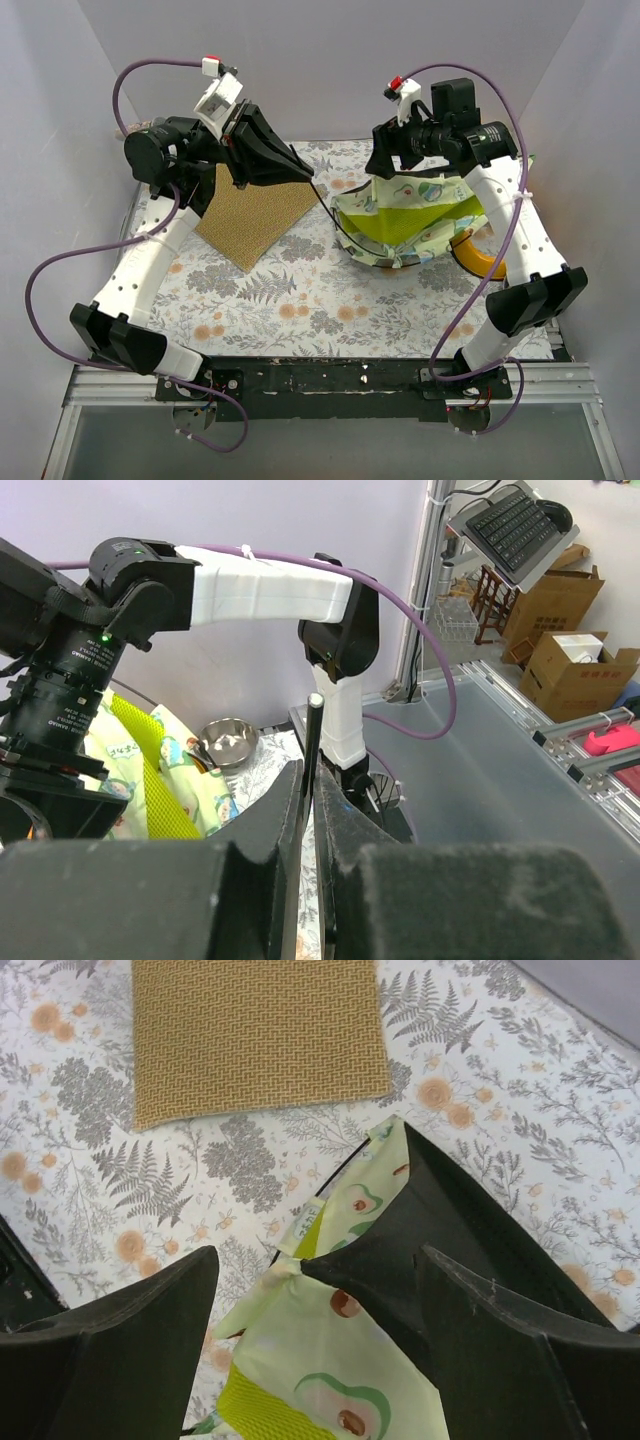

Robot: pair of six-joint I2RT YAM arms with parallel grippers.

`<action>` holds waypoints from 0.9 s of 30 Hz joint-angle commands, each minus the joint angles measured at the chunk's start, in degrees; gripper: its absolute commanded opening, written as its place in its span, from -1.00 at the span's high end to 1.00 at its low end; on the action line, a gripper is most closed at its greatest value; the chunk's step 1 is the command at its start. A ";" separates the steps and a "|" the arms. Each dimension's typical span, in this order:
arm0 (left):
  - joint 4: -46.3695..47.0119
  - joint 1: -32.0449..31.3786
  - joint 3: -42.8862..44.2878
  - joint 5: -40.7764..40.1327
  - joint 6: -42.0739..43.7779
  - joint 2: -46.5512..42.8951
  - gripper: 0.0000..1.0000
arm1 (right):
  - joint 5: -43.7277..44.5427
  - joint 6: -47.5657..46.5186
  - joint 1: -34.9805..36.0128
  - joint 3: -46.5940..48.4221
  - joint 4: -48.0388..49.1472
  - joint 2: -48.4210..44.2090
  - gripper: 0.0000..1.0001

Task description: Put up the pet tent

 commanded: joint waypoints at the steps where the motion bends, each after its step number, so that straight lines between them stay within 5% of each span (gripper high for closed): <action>1: -3.23 0.20 -1.27 2.59 1.50 -1.73 1.00 | -3.84 1.33 0.03 -1.03 -2.68 -0.02 -0.75; 11: -6.83 0.20 -2.67 2.15 3.43 -1.73 1.00 | -4.20 4.39 0.82 -8.95 0.56 0.24 -0.68; 14: -7.71 0.20 -3.20 1.98 3.43 -1.64 1.00 | -6.65 5.80 0.82 -7.11 -0.93 1.30 -0.08; 16: -9.64 0.20 -3.90 1.63 3.96 -1.64 1.00 | -9.28 8.43 0.82 -6.40 0.29 0.61 0.87; 17: -10.43 0.20 -4.08 1.54 4.14 -1.47 1.00 | -10.34 8.88 0.82 -6.40 1.78 -0.10 0.97; 22: -25.17 0.11 -2.15 0.57 9.40 1.25 1.00 | -16.49 18.54 0.82 -6.40 7.40 -2.56 0.97; 27: -26.79 -1.55 -2.40 -0.57 2.04 6.17 1.00 | -20.02 23.03 1.61 -5.61 10.23 -3.53 0.97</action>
